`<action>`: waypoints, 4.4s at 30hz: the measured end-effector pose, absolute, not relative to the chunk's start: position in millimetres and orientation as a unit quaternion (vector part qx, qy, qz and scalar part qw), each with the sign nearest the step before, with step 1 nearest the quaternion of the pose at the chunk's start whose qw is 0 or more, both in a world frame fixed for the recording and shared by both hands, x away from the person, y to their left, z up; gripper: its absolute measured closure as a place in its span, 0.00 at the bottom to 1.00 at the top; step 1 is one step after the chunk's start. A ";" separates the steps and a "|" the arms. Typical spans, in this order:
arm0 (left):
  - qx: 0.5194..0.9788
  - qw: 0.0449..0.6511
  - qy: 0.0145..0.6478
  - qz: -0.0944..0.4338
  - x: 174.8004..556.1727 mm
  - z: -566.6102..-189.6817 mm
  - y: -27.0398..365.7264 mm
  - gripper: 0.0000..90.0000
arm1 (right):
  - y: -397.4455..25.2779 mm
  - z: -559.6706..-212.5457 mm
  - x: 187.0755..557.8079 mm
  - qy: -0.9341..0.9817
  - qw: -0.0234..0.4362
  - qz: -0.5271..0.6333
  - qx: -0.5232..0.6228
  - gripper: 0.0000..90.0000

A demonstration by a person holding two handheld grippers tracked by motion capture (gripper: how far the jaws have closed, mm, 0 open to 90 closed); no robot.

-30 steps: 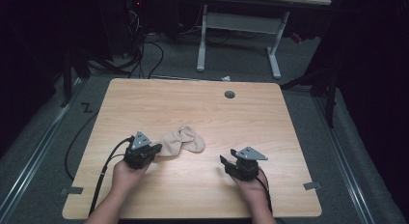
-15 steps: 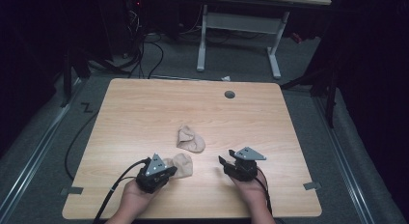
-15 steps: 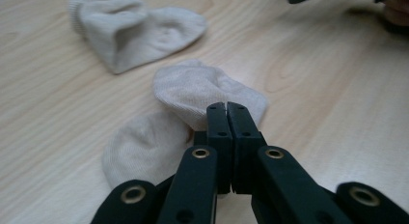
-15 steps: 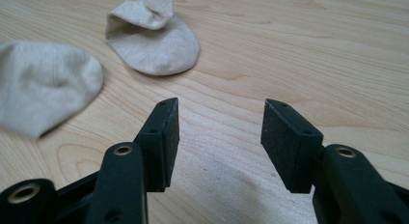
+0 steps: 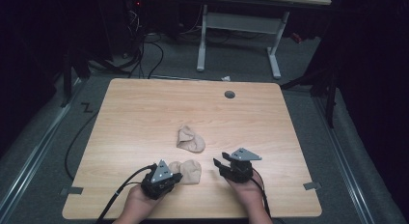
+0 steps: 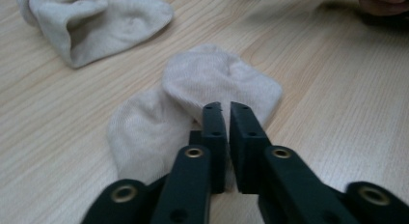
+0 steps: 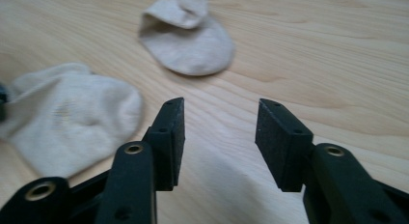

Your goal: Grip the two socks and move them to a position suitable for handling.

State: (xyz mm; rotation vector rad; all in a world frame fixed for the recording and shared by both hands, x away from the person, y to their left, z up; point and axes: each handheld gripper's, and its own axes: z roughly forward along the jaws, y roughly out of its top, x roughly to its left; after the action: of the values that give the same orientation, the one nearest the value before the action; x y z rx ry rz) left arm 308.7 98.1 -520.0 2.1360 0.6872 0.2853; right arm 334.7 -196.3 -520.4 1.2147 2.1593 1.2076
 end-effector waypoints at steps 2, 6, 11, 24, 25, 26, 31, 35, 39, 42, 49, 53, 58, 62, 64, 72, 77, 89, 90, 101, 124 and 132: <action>0.853 0.426 0.278 0.116 307.0 -519.6 100.7 0.86 | -190.8 -520.3 334.0 0.773 0.179 0.437 0.424 0.62; 0.849 0.420 0.291 0.136 295.7 -518.6 116.2 0.76 | -163.3 -520.5 332.7 0.797 0.156 0.432 0.393 0.66; 0.854 0.399 0.306 0.134 295.7 -527.9 121.6 0.79 | -148.1 -523.9 336.4 0.810 0.149 0.418 0.383 0.66; 0.863 0.374 0.311 0.137 328.1 -529.0 96.3 0.88 | -142.3 -529.1 338.5 0.827 0.146 0.384 0.385 0.95; 0.863 0.374 0.311 0.138 333.2 -529.0 92.7 0.88 | -143.9 -527.6 337.8 0.825 0.149 0.386 0.386 0.95; 0.862 0.373 0.314 0.139 337.9 -529.0 89.3 0.88 | -147.2 -525.3 337.1 0.819 0.156 0.396 0.385 0.95; 0.860 0.368 0.322 0.149 357.4 -528.5 79.9 0.89 | -156.1 -510.0 324.7 0.797 0.175 0.448 0.365 0.95; 0.856 0.369 0.327 0.155 359.3 -528.0 84.8 0.87 | -151.4 -506.1 318.5 0.797 0.168 0.466 0.346 0.95; 0.832 0.391 0.351 0.176 347.5 -517.3 122.1 0.84 | -131.4 -502.5 305.3 0.809 0.158 0.479 0.300 0.94; 0.825 0.396 0.362 0.178 342.7 -515.0 137.4 0.83 | -121.7 -502.9 300.9 0.817 0.155 0.479 0.283 0.94; 0.799 0.400 0.402 0.201 323.7 -521.3 183.4 0.81 | -95.0 -504.0 294.6 0.828 0.112 0.491 0.246 0.78; 0.787 0.399 0.426 0.197 320.3 -526.5 201.8 0.80 | -97.5 -501.5 295.5 0.830 0.129 0.480 0.252 0.78; 0.783 0.415 0.422 0.191 315.0 -521.8 199.1 0.82 | -103.6 -504.2 308.5 0.833 0.158 0.453 0.276 0.84; 0.791 0.434 0.396 0.173 304.7 -516.5 187.1 0.93 | -106.8 -508.5 328.6 0.833 0.169 0.429 0.305 0.86; 0.802 0.432 0.374 0.176 297.4 -514.4 178.5 0.94 | -107.5 -512.1 339.9 0.831 0.172 0.419 0.324 0.84; 0.820 0.405 0.379 0.143 297.5 -530.4 173.0 0.90 | -112.8 -529.8 374.7 0.828 0.167 0.382 0.375 0.78; 0.821 0.397 0.382 0.148 302.0 -534.0 174.6 0.94 | -114.8 -532.3 377.4 0.833 0.141 0.380 0.377 0.88; 0.826 0.390 0.376 0.156 319.2 -532.9 157.1 0.93 | -128.0 -526.0 357.6 0.837 0.158 0.368 0.373 0.98; 0.828 0.390 0.372 0.155 321.4 -532.9 153.0 0.93 | -134.1 -526.0 353.3 0.836 0.162 0.369 0.373 0.98; 0.848 0.393 0.325 0.143 309.5 -532.1 119.9 0.91 | -178.5 -525.4 292.5 0.819 0.179 0.384 0.386 0.98; 0.826 0.415 0.333 0.183 302.5 -523.2 139.4 0.79 | -181.6 -524.4 284.3 0.808 0.191 0.390 0.399 0.84; 0.807 0.414 0.377 0.190 318.7 -529.3 171.8 0.70 | -162.4 -498.0 323.1 0.802 0.204 0.397 0.397 0.78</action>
State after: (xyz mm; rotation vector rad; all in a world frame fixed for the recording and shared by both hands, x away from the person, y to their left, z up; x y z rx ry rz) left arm 318.7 171.8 -529.3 2.0271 0.9473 0.4770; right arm 323.1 -162.4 -498.0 1.1066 2.2368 1.1074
